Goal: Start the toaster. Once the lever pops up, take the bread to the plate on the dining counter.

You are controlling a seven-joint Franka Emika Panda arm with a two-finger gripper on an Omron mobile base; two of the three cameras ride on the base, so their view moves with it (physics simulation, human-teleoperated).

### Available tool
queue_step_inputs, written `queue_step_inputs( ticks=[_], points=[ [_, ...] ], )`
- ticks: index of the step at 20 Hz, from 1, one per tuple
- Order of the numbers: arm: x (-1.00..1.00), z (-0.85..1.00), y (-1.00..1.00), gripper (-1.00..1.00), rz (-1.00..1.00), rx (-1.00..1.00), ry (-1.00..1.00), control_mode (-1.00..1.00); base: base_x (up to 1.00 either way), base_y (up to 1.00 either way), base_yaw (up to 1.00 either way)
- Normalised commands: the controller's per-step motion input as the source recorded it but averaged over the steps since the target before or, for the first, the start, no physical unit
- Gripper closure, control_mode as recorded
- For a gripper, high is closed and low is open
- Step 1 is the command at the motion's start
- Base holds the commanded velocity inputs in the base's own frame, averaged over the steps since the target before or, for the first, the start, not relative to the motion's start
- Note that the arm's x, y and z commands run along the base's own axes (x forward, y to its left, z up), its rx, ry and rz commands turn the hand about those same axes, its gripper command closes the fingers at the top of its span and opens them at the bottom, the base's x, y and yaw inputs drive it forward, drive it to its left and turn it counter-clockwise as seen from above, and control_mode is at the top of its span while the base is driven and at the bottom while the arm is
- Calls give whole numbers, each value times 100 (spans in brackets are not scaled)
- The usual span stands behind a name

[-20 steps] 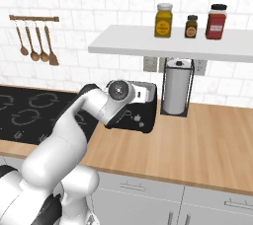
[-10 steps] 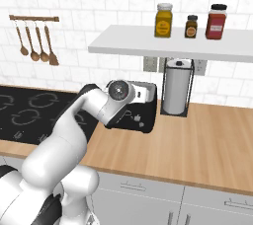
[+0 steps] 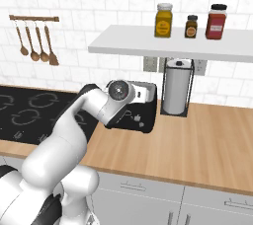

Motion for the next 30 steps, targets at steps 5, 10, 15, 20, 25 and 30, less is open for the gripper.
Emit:
queue_step_inputs(
  ticks=[5,10,15,20,25,30],
  points=[
    [0,0,0,-100,0,0,0,-100,0,0,0],
    [0,0,0,-100,0,0,0,-100,0,0,0],
    [0,0,0,-100,0,0,0,-100,0,0,0],
    [0,0,0,-100,0,0,0,-100,0,0,0],
    [0,0,0,-100,0,0,0,-100,0,0,0],
    [0,0,0,-100,0,0,0,-100,0,0,0]
  ],
)
